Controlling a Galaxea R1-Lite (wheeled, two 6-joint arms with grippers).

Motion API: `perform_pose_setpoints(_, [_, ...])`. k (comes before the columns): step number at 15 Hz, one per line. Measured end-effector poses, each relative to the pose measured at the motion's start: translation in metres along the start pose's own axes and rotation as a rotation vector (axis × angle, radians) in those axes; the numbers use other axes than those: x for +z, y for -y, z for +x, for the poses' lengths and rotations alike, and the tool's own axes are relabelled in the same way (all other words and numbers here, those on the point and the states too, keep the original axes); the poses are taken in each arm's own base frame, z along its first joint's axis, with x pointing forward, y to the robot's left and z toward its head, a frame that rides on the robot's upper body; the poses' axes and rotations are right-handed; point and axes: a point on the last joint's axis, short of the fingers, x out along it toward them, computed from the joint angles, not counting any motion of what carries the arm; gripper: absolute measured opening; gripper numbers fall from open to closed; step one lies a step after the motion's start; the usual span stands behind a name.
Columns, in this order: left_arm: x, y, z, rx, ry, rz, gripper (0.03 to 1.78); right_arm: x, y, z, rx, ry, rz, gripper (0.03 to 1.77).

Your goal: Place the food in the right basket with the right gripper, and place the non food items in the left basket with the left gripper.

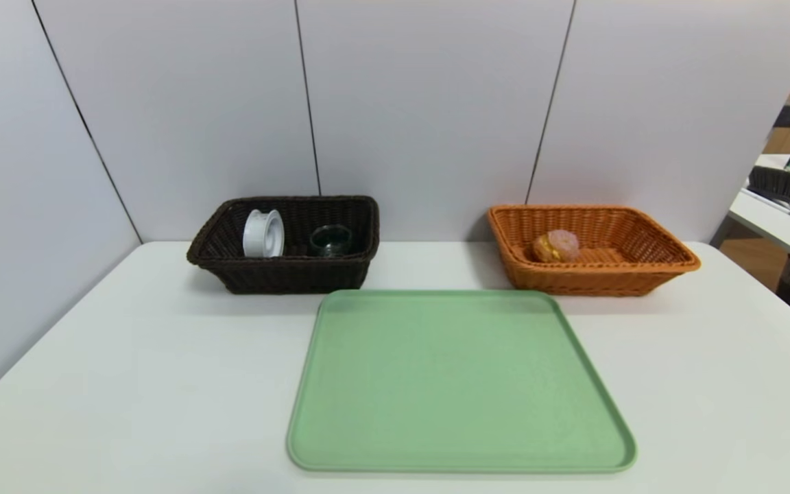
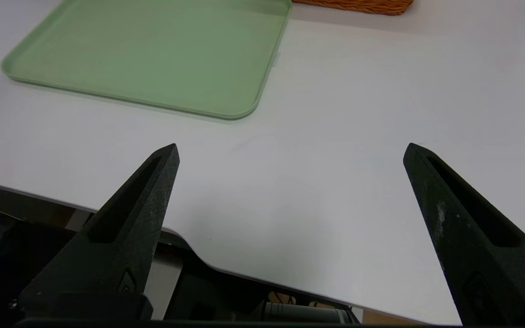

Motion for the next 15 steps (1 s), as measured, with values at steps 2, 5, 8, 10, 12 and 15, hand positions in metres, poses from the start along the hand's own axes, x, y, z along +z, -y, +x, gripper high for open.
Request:
perform_pose_setpoints(2, [0.001,0.000,0.000,0.000,0.016,0.000,1.69,0.000,-0.006,-0.001,-0.037,0.014,0.007,1.70])
perform_pose_setpoints(5, [-0.001,0.000,0.004,-0.005,0.018,0.003,1.69,-0.010,-0.012,-0.005,-0.048,0.028,0.008,1.70])
perform_pose_setpoints(8, [-0.006,0.000,0.014,-0.002,0.023,0.010,1.69,-0.023,-0.014,-0.005,-0.041,0.040,0.006,1.70])
perform_pose_setpoints(10, [-0.008,0.000,0.019,-0.003,0.034,0.009,1.69,-0.029,-0.014,-0.005,-0.022,0.054,0.003,1.70])
perform_pose_setpoints(12, [-0.009,0.001,0.024,-0.011,0.062,0.009,1.69,-0.034,-0.015,-0.006,-0.015,0.065,0.001,1.70])
perform_pose_setpoints(15, [-0.010,0.000,0.026,-0.006,0.061,0.041,1.69,-0.036,-0.015,-0.006,-0.012,0.069,0.001,1.70])
